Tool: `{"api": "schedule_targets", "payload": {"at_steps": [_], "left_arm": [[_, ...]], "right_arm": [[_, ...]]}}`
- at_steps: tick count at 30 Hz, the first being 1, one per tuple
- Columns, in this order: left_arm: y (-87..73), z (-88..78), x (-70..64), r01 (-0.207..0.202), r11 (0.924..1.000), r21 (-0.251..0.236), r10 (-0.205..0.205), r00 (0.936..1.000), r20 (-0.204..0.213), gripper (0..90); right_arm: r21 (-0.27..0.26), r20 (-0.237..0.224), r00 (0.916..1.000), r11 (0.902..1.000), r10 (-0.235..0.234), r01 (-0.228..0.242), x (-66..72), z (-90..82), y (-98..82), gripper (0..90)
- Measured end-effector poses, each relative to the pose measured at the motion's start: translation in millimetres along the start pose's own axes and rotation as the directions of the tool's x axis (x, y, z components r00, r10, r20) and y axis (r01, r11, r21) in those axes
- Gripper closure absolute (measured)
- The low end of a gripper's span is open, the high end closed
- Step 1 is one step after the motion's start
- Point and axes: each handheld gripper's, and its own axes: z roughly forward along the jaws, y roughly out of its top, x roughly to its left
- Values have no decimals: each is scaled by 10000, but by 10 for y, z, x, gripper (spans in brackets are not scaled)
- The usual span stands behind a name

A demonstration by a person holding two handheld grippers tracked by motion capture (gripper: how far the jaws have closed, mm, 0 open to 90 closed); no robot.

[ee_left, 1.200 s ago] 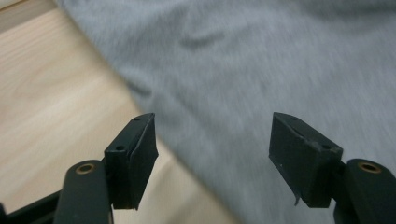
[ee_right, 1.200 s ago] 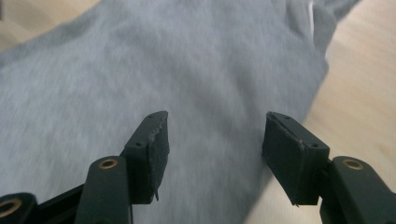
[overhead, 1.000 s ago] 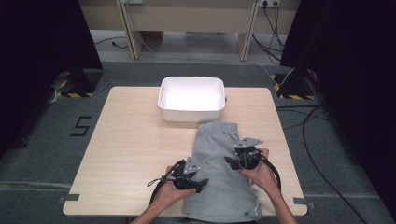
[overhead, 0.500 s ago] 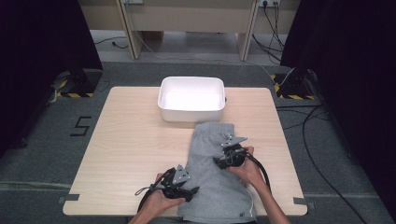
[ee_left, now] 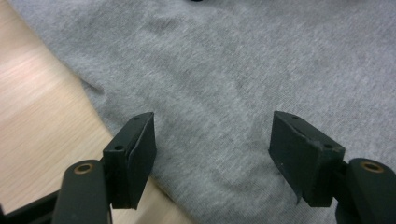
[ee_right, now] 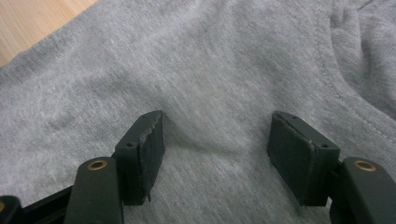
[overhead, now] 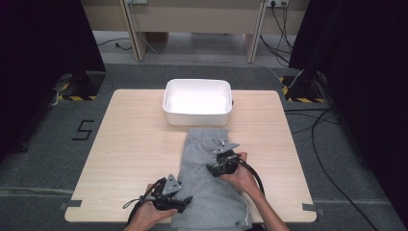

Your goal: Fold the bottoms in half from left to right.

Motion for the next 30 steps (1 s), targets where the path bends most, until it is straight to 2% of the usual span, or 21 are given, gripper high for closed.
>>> {"api": "schedule_targets", "payload": {"at_steps": [5, 7, 9, 14, 16, 20, 24, 30], "left_arm": [[-45, -76, 77, 226, 9997, 103, -226, 9997, -13, 309], [-38, -100, 126, 537, 9985, 74, -537, 9986, 35, 320], [-5, -95, 155, 829, 9965, -45, -829, 9965, -101, 320], [151, 30, 197, 908, 9953, -328, -915, 9956, -223, 320], [180, 87, 205, 886, 9958, -233, -890, 9958, -196, 320], [167, 151, 212, 902, 9957, -192, -906, 9957, -202, 320], [151, 139, 205, 548, 9985, 9, -547, 9970, -553, 329], [167, 158, 275, 637, 9980, -45, -639, 9962, -590, 338]], "right_arm": [[-10, -46, 10000, 10000, -48, 48, 84, 78, 83, 363], [42, -53, 10000, 10000, -46, 47, 112, 101, 113, 363], [65, -59, 10000, 10000, -51, 51, 126, 122, 140, 363], [55, -53, 10000, 10000, -82, 83, 145, 151, 174, 363], [0, -143, 9999, 10000, -62, 62, 133, 150, 164, 363], [-19, -251, 9997, 10000, -35, 35, 117, 147, 161, 363], [-23, -229, 9997, 10000, -39, 39, 121, 150, 161, 362], [-132, -143, 9999, 9999, 67, -69, 109, 174, 175, 363]]}}
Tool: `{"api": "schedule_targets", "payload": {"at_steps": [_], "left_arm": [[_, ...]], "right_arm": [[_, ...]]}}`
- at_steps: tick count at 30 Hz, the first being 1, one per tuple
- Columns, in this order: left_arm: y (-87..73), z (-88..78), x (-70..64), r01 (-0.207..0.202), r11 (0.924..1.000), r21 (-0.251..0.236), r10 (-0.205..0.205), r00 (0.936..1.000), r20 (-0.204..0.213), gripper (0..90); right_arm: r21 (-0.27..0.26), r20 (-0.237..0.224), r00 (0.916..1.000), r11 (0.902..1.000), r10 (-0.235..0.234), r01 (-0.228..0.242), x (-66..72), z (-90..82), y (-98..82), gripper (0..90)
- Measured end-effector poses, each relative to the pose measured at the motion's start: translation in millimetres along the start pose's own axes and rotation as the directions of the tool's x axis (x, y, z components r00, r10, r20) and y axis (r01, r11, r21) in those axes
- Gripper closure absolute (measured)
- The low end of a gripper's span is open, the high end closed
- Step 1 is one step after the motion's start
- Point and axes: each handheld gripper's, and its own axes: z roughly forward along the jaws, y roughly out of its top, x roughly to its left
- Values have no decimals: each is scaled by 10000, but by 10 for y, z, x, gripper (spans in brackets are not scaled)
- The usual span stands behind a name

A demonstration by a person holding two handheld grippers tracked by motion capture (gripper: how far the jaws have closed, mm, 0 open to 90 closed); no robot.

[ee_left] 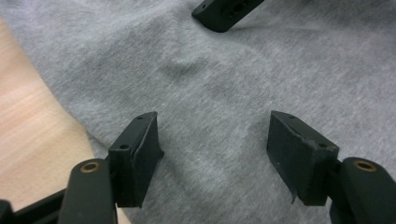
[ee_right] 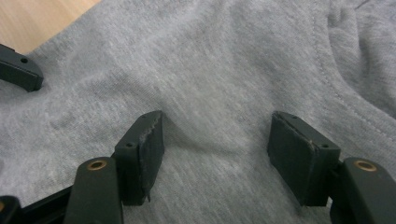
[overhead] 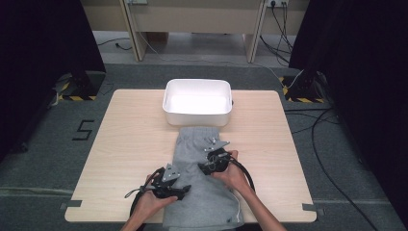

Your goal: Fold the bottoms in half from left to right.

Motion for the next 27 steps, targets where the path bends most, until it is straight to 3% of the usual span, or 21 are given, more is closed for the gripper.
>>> {"api": "schedule_targets", "payload": {"at_steps": [14, 19, 24, 27], "left_arm": [[42, 43, 68, 63, 10000, -20, -63, 9999, -91, 339], [70, -5, 131, 957, 9949, -332, -943, 9947, 399, 313], [141, -71, 299, 1486, 9858, -785, -1474, 9889, 200, 304], [169, -69, 421, 2008, 9758, -864, -1969, 9791, 515, 298]], "right_arm": [[-103, -11, 10000, 9999, 53, -53, -71, 57, 56, 360], [-370, -446, 9966, 9968, 693, -710, -122, -46, 87, 354], [-770, -76, 9974, 9945, 711, -715, -218, -196, 138, 351], [-835, 59, 9958, 9924, 917, -909, -269, -230, 134, 351]]}}
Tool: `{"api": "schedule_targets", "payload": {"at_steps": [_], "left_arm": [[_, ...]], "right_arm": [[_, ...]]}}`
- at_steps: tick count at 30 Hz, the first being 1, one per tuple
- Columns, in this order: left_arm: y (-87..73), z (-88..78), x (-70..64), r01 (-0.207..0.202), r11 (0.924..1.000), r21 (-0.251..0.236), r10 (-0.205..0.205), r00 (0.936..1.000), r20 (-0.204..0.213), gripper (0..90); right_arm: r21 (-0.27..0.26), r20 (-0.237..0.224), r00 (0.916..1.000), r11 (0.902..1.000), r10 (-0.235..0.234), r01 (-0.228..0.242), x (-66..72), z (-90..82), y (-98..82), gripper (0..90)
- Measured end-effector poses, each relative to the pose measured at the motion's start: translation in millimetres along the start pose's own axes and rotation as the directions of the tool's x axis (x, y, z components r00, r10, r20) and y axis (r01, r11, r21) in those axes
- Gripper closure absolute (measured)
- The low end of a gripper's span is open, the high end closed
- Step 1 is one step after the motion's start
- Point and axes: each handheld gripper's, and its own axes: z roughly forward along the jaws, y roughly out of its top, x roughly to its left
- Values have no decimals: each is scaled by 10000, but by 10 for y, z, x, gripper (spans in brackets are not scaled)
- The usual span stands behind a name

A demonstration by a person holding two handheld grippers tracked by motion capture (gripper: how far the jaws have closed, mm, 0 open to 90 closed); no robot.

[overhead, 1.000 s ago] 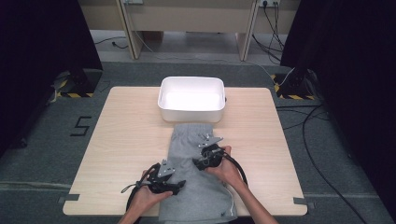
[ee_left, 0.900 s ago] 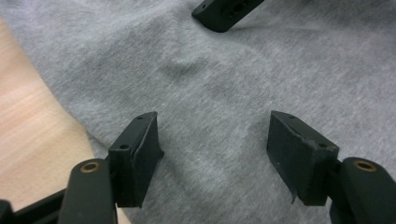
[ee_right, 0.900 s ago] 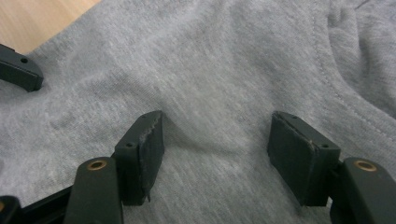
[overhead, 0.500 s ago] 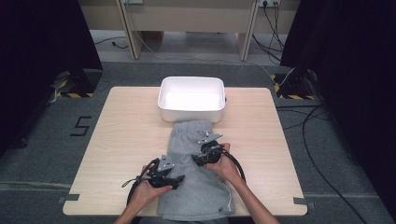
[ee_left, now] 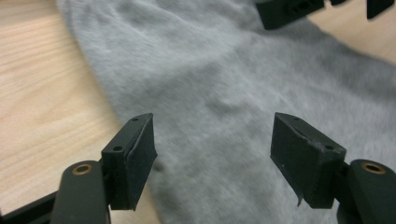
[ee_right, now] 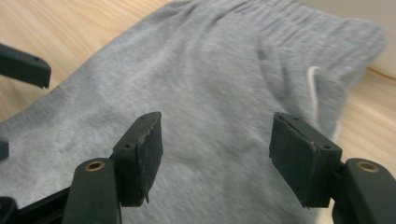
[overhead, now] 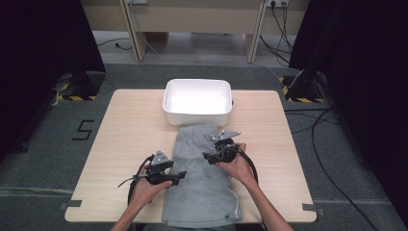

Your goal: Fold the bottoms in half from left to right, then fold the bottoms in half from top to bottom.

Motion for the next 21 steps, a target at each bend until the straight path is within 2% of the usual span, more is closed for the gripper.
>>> {"api": "schedule_targets", "payload": {"at_steps": [6, 9, 13, 18, 21], "left_arm": [[130, 56, 212, 485, 9987, -128, -488, 9986, -180, 288], [214, 100, 308, 804, 9965, -251, -809, 9965, -210, 285], [292, 186, 363, 689, 9976, -107, -694, 9964, -495, 283], [379, 289, 478, 925, 9957, 24, -922, 9938, -629, 279], [429, 358, 552, 1187, 9929, 17, -1184, 9908, -659, 278]], "right_arm": [[-60, 136, 9999, 10000, 35, -34, -82, -47, -11, 359], [-106, 231, 9994, 9997, 241, -238, -143, -51, -6, 357], [-79, 380, 9986, 9993, 358, -356, -219, -36, -22, 352], [-145, 389, 9965, 9972, 739, -734, -343, -9, -6, 353], [-185, 565, 9946, 9961, 876, -866, -413, 38, 21, 367]]}}
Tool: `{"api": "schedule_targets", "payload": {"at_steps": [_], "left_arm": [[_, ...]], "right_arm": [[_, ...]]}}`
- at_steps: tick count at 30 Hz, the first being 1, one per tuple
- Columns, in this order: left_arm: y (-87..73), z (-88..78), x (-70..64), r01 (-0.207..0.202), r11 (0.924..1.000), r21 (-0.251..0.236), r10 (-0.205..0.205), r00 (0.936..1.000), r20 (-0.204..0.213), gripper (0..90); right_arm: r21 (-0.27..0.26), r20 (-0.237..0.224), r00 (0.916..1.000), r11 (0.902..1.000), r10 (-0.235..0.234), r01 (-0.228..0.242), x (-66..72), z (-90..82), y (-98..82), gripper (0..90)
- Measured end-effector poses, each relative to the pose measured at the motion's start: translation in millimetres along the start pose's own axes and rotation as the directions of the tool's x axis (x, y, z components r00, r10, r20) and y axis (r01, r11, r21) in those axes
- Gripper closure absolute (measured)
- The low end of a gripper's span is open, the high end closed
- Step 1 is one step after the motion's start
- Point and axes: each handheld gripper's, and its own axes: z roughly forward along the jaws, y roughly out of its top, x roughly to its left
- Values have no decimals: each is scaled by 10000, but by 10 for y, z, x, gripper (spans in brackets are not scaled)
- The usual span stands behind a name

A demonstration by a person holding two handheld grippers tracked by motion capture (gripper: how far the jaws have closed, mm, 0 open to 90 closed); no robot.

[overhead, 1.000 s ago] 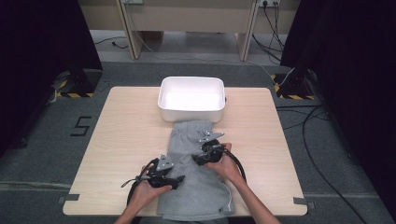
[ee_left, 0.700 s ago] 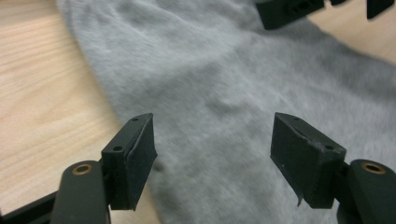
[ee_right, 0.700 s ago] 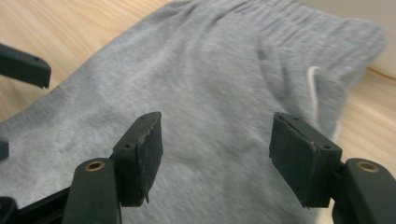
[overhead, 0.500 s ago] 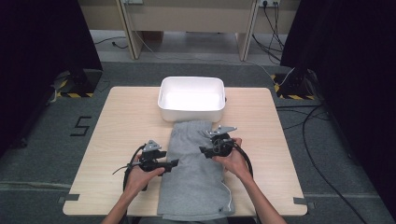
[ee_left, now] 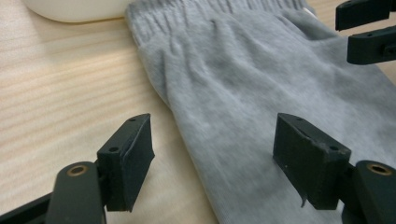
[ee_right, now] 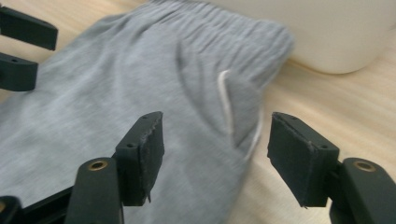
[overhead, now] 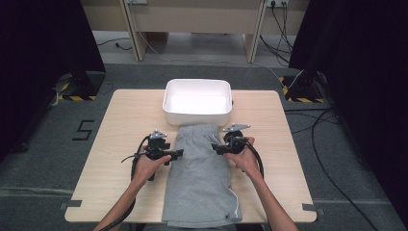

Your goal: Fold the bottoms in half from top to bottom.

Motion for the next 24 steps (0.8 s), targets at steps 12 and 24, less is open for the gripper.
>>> {"api": "schedule_targets", "payload": {"at_steps": [12, 24], "left_arm": [[195, 245, 124, 369, 9991, -209, -377, 9985, -400, 300], [267, 447, 192, 244, 9997, -24, -245, 9982, -556, 336]], "right_arm": [[229, 234, 9997, 9997, 120, -125, -96, 200, 139, 385], [631, 136, 9997, 9978, 188, -196, -165, 467, 134, 364]]}}
